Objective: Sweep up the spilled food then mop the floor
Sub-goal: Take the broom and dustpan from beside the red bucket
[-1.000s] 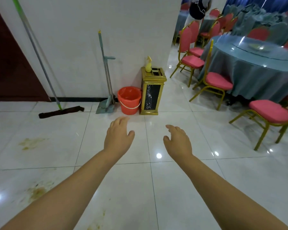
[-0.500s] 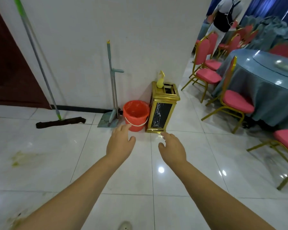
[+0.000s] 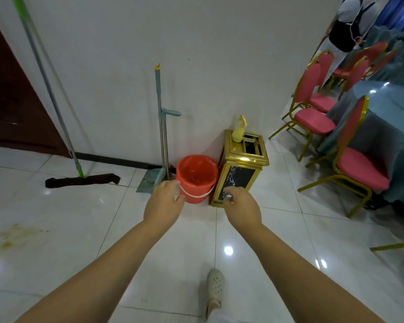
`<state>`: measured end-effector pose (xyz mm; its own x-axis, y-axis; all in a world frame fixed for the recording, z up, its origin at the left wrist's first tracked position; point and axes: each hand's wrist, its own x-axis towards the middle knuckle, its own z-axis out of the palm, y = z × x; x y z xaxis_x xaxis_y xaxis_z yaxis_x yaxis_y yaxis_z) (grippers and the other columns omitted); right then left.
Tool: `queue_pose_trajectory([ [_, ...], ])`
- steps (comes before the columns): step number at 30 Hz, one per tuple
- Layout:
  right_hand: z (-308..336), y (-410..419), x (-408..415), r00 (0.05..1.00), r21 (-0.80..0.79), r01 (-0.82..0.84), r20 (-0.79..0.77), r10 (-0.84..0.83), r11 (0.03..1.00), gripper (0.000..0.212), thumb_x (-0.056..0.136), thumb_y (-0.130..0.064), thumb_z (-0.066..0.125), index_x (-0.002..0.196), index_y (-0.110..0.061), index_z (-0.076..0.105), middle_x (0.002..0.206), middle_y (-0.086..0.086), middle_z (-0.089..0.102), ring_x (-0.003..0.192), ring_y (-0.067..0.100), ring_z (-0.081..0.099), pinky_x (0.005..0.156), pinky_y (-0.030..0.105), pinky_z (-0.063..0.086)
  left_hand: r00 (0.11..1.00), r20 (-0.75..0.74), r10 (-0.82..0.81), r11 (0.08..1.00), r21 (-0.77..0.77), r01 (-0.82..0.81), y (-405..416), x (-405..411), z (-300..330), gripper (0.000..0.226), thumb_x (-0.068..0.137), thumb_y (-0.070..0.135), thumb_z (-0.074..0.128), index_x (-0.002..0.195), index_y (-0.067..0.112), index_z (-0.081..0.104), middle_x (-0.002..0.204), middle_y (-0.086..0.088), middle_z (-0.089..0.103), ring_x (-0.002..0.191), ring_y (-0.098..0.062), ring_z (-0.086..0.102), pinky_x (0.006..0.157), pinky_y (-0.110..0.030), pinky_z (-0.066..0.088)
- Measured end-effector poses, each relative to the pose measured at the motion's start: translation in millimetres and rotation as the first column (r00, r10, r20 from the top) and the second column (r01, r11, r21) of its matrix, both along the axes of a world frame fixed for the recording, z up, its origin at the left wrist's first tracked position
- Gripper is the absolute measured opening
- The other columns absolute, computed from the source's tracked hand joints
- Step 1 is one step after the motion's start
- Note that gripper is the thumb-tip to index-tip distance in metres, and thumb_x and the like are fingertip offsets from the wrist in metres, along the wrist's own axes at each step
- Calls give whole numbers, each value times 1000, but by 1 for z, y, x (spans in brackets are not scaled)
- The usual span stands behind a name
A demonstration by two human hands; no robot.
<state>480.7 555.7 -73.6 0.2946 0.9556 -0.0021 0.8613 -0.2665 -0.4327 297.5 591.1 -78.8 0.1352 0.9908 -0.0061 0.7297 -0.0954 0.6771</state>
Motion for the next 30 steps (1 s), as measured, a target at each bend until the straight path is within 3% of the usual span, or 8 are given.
queue_pose_trajectory([
  [6, -15, 118, 39, 989, 12, -147, -33, 147, 989, 34, 95, -20, 50, 126, -21, 62, 125, -2, 59, 111, 16, 57, 93, 28, 50, 996, 6, 91, 996, -8, -91, 100, 38, -12, 22, 88, 17, 53, 108, 17, 62, 95, 3, 51, 98, -23, 56, 71, -29, 43],
  [11, -13, 221, 82, 967, 1, -256, -9, 256, 967, 33, 93, -20, 50, 123, -21, 65, 123, -1, 61, 108, 16, 59, 90, 31, 51, 979, 13, 202, 979, -38, -202, 189, 87, -12, 36, 92, 20, 51, 128, 16, 56, 121, -3, 56, 108, -18, 53, 86, -31, 45],
  [15, -20, 289, 110, 953, -37, -302, -22, 302, 952, 31, 94, -22, 50, 120, -23, 66, 122, -5, 62, 108, 15, 60, 91, 31, 51, 960, 82, 268, 959, -119, -258, 243, 121, -23, 33, 92, 20, 52, 124, 19, 57, 120, 1, 55, 98, -10, 51, 82, -26, 44],
  [21, -27, 369, 124, 931, -98, -366, -43, 363, 926, 31, 94, -20, 48, 118, -21, 67, 120, -4, 66, 108, 15, 62, 91, 28, 49, 925, 98, 367, 918, -197, -343, 300, 127, -33, 30, 95, 18, 51, 124, 16, 56, 113, 3, 56, 97, -12, 54, 79, -25, 42],
  [24, -33, 408, 123, 920, -109, -391, -55, 387, 914, 29, 93, -20, 48, 113, -21, 69, 115, -4, 69, 105, 17, 63, 88, 27, 48, 900, 131, 415, 894, -242, -377, 339, 124, -37, 17, 94, 16, 48, 109, 22, 54, 101, 4, 54, 91, -13, 52, 83, -32, 45],
  [27, -36, 449, 122, 916, -131, -402, -33, 401, 906, 28, 92, -22, 48, 110, -22, 70, 114, -2, 69, 106, 22, 63, 86, 29, 49, 873, 168, 457, 871, -282, -402, 385, 124, -47, 31, 96, 18, 46, 125, 19, 53, 113, 0, 59, 95, -12, 52, 82, -26, 42],
  [30, -35, 495, 116, 912, -131, -408, -13, 410, 904, 28, 93, -23, 47, 108, -19, 69, 113, 2, 68, 106, 24, 61, 84, 31, 49, 857, 189, 478, 860, -300, -414, 432, 124, -58, 33, 95, 21, 45, 127, 16, 54, 120, -2, 61, 95, -11, 50, 82, -25, 39],
])
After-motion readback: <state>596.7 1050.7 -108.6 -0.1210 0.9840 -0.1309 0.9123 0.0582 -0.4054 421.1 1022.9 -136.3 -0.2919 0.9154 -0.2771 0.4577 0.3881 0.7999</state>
